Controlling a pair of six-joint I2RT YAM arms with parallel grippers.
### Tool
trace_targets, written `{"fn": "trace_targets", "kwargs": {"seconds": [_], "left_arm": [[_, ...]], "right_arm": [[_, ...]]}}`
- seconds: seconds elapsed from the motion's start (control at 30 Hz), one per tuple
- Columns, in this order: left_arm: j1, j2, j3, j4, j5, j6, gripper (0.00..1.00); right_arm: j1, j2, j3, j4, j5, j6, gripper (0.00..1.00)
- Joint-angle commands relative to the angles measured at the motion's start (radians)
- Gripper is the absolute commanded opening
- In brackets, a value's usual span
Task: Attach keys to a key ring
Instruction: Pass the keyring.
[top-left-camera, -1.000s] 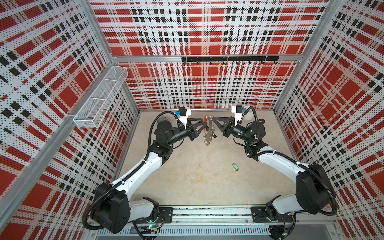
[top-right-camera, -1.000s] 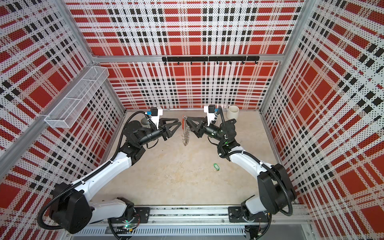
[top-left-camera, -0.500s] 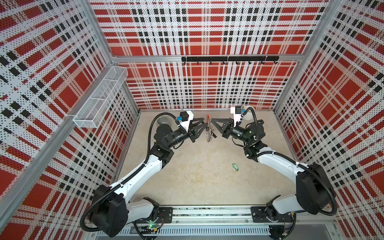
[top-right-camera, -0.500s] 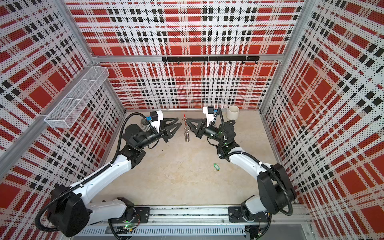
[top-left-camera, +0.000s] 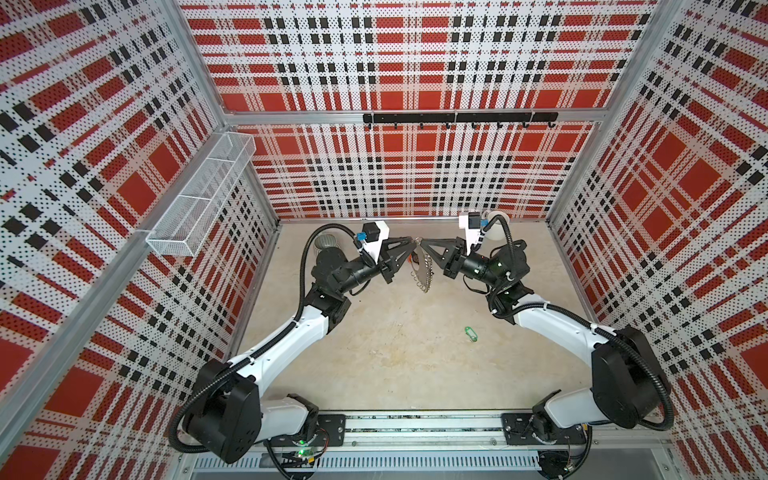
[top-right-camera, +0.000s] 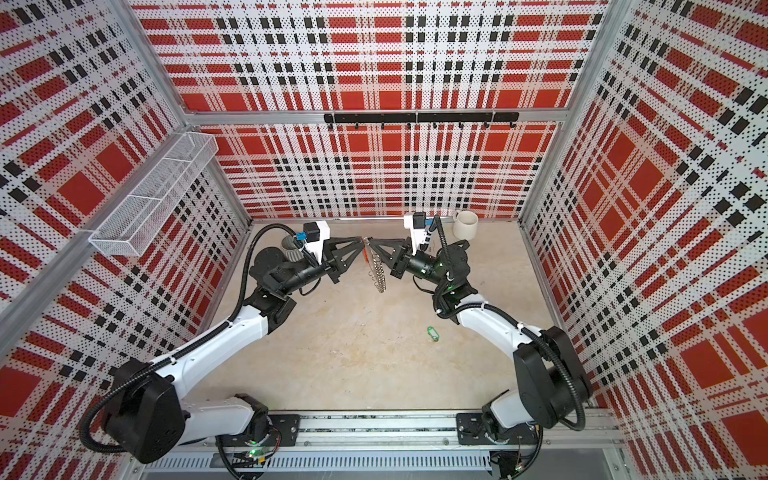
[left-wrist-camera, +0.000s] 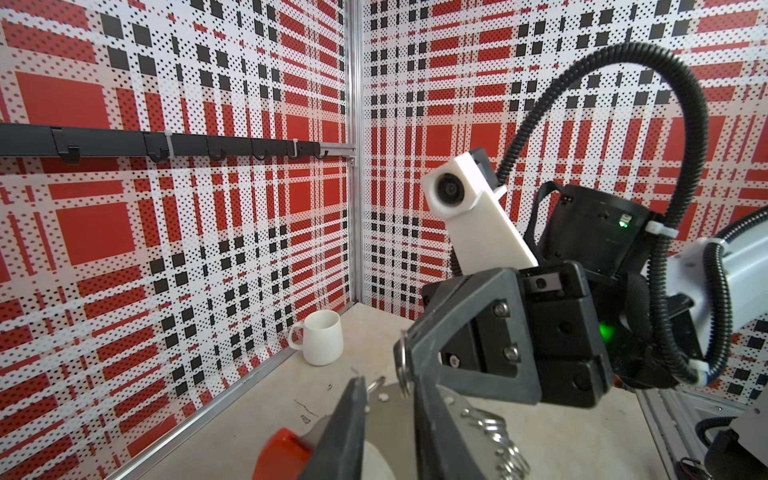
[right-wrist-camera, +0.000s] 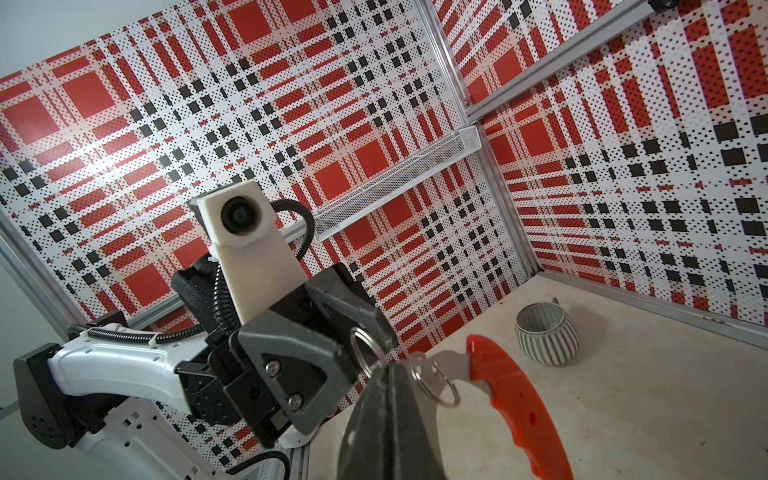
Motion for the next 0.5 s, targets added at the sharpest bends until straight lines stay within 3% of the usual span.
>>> {"fn": "trace_targets", "kwargs": {"seconds": [0.0, 0.23, 0.4, 0.47], "left_arm": [[-0.006, 0.009, 0.018, 0.034, 0.018, -0.006, 0.22], [-0.005, 0.023, 0.033, 0.035, 0.026, -0.025, 0.14], [-0.005, 0.034, 0.039, 0.035, 0.043, -0.031, 0.00], [-0.005, 0.034, 0.038, 0.035, 0.043, -0.040, 0.00]], "right_arm": [[0.010, 0.006, 0.018, 0.062, -0.015, 0.017, 0.00], [0.013, 0.009, 0.024, 0.046, -0.025, 0.004, 0.00], [0.015, 0.008, 0.024, 0.039, -0.024, 0.000, 0.00], [0.014, 0.009, 0.024, 0.040, -0.021, 0.001, 0.00]]}}
